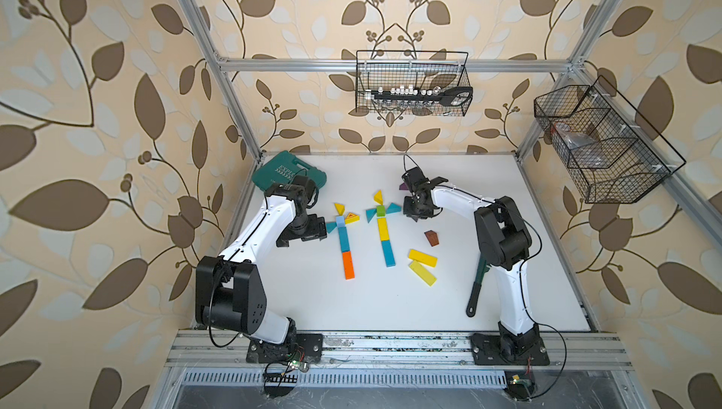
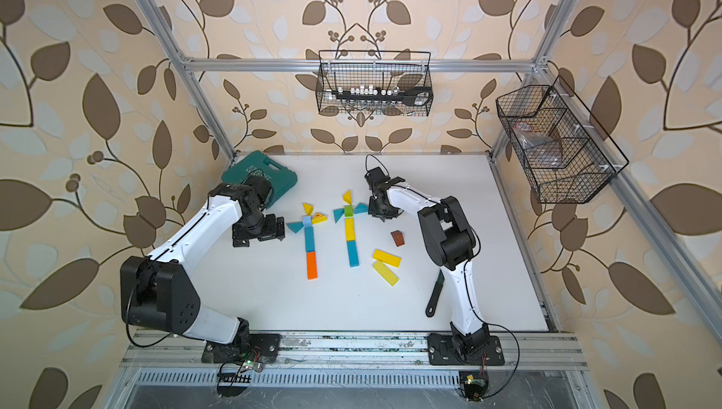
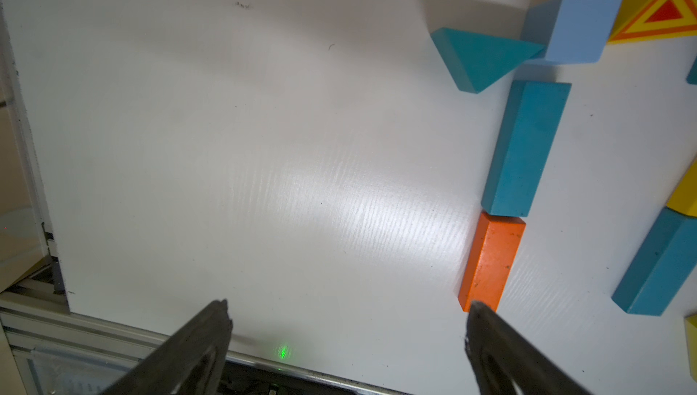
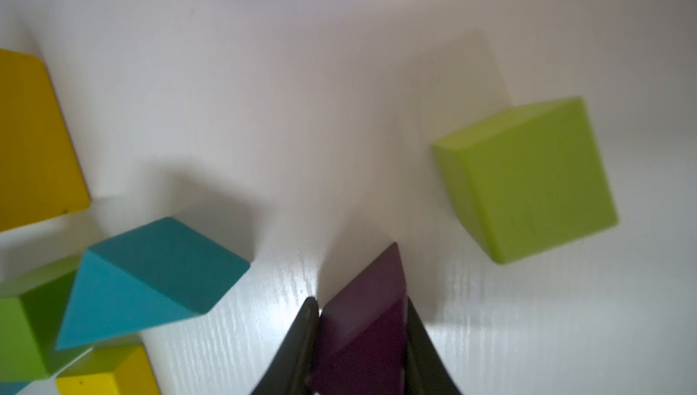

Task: Assemble a small pinwheel with building blocks
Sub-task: Assemble the building block at the center of the board.

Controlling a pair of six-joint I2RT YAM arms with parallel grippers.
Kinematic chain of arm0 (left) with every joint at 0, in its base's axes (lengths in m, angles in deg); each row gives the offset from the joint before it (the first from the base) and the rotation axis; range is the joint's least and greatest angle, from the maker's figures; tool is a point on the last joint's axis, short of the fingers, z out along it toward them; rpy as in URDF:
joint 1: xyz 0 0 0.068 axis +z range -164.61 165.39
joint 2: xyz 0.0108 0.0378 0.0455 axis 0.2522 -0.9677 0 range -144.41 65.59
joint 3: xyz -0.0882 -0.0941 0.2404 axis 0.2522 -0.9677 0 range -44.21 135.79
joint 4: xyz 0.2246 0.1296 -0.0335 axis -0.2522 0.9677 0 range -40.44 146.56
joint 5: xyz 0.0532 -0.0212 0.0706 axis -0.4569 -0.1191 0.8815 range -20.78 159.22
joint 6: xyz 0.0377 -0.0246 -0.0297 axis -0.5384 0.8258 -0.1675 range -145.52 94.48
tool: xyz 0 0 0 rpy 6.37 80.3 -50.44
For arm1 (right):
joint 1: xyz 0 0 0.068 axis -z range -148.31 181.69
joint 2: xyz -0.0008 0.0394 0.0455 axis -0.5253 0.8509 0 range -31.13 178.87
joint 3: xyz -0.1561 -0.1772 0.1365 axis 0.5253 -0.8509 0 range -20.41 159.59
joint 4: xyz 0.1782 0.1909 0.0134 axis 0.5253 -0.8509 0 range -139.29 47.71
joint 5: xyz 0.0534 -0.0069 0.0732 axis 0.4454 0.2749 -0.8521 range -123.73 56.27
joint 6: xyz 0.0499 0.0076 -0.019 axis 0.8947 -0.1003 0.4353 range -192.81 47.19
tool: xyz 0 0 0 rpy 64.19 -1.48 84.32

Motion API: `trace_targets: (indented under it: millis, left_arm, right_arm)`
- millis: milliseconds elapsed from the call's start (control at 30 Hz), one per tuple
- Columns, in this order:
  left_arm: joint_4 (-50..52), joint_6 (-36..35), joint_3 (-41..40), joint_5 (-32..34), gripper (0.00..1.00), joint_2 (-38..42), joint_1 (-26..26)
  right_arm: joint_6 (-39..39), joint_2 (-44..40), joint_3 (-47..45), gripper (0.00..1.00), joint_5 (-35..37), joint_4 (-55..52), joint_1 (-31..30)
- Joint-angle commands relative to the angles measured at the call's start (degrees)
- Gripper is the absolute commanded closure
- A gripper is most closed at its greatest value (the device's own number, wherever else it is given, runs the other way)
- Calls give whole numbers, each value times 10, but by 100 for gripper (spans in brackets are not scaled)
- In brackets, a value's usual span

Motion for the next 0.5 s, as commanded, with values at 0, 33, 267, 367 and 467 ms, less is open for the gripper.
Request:
trace_targets:
  millis: [0,33,267,367,467]
  left_arm:
    - [13,-5,6,9,1,-3,8]
    - [12,-5,6,10,1,-3,8]
    - [11,-8,6,7,1,-5,8]
    - [12,-7,6,7,1,-5,8]
    - [13,-7,6,6,1,-6,8]
  right_arm:
    - [35,26,14,77,37,-24,2]
    - [44,27,14,77,44,-26,2]
    - [69,36,18,75,46,-13,5]
    - [73,36,21,68,47,-16,5]
    - [77,25,19,52,51,-18,5]
